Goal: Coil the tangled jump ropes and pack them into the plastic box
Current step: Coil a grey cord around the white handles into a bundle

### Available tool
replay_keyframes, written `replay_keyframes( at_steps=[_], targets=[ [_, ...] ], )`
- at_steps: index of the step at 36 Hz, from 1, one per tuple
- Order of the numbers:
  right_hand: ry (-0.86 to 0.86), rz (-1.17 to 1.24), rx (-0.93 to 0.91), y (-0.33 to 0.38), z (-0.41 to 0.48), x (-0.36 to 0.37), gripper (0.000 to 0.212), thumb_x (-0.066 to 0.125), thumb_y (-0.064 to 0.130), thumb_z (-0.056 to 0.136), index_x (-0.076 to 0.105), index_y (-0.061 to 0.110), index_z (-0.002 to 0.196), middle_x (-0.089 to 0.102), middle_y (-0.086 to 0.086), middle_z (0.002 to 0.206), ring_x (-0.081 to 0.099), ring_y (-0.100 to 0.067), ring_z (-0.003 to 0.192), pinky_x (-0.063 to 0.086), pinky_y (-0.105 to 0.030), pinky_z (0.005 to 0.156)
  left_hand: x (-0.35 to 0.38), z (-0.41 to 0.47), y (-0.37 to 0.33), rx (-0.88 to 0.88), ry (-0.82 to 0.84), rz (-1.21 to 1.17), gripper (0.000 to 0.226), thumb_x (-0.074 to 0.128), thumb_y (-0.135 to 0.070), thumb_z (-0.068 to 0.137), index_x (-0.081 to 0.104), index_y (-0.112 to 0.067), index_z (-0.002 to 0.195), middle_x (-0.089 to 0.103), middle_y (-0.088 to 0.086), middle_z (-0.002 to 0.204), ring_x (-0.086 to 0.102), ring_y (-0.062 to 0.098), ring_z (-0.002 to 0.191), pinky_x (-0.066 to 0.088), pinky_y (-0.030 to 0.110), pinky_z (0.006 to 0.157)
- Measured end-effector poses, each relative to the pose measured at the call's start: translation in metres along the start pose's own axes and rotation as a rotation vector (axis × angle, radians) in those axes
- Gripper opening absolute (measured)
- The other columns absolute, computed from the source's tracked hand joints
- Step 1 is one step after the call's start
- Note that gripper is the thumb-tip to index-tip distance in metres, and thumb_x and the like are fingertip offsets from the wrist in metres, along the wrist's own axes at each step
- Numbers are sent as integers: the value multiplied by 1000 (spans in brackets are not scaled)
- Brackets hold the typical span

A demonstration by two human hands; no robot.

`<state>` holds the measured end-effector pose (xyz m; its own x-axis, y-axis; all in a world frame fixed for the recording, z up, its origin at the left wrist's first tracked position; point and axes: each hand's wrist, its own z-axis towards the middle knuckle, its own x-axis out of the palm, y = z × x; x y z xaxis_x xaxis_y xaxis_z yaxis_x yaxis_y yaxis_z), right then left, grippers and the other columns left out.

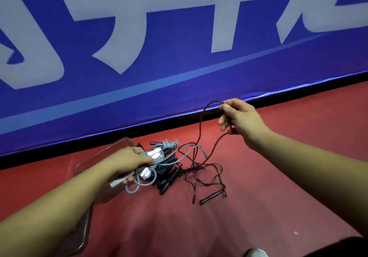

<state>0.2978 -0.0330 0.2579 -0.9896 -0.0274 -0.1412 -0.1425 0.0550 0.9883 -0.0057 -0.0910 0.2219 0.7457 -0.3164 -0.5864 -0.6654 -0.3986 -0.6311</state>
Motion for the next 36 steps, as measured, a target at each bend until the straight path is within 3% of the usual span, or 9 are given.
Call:
replay_keyframes(
  at_steps=[3, 8, 16, 20, 22, 24, 26, 31, 36],
  targets=[
    [35, -161, -48, -4, 0, 3, 14, 53, 14, 98, 61, 17, 87, 63, -8, 65, 55, -16, 52, 38, -22, 47, 0, -2, -14, 131, 67, -232, 23, 76, -37, 80, 63, -20, 74, 57, 13, 63, 49, 22, 43, 42, 26, 43],
    [121, -506, -108, -11, 1, 8, 15, 58, 18, 96, 65, 20, 83, 67, -5, 66, 58, -11, 55, 43, -22, 54, -9, -14, -46, 363, 335, -663, 33, 69, -33, 79, 48, -15, 98, 57, 17, 71, 41, 19, 38, 35, 23, 40],
    [336, -39, 24, 12, -8, 13, 12, 49, 10, 100, 56, 1, 103, 69, -16, 73, 62, -26, 52, 27, -21, 41, -2, -20, -45, 382, 224, -365, 36, 78, -39, 77, 60, -11, 92, 57, 18, 69, 46, 20, 41, 38, 23, 41],
    [222, -227, -13, 14, -6, 16, 10, 53, 9, 99, 58, 0, 100, 71, -20, 79, 63, -27, 56, 32, -18, 38, 2, -21, -42, 356, 282, -632, 46, 74, -33, 77, 51, -5, 106, 55, 22, 72, 42, 19, 36, 36, 22, 37],
    [192, -536, -87, 6, -1, 12, 16, 59, 10, 94, 63, 5, 108, 73, -19, 98, 67, -26, 75, 45, -16, 56, -2, -22, -50, 364, 355, -803, 50, 78, -37, 70, 55, -12, 107, 54, 19, 72, 42, 18, 35, 37, 22, 36],
    [262, -814, -135, 2, 0, 8, 47, 69, 15, 85, 58, 15, 131, 60, -12, 129, 61, -24, 111, 47, -24, 90, -7, -26, -60, 399, 433, -903, 49, 86, -43, 63, 60, -17, 96, 54, 15, 71, 43, 17, 35, 39, 23, 36],
    [416, -796, -114, 5, -7, 13, 67, 76, 19, 81, 48, 23, 142, 45, -4, 141, 52, -24, 124, 43, -31, 103, -9, -33, -71, 421, 482, -947, 52, 88, -46, 60, 59, -17, 91, 55, 13, 72, 43, 17, 36, 41, 23, 37],
    [597, -589, -97, 4, -28, 47, 45, 79, 20, 80, 59, 16, 120, 58, 7, 96, 59, 4, 79, 44, -12, 66, -9, -41, -84, 468, 518, -995, 49, 86, -45, 63, 57, -16, 89, 56, 13, 73, 45, 16, 36, 41, 21, 38],
    [577, -722, 95, -23, -36, 61, 45, 81, 33, 79, 54, 8, 104, 60, -5, 95, 54, -19, 83, 42, -28, 66, -14, -46, -92, 497, 467, -1094, 31, 68, -46, 73, 56, -20, 86, 56, 6, 69, 44, 11, 34, 39, 18, 37]
  ],
)
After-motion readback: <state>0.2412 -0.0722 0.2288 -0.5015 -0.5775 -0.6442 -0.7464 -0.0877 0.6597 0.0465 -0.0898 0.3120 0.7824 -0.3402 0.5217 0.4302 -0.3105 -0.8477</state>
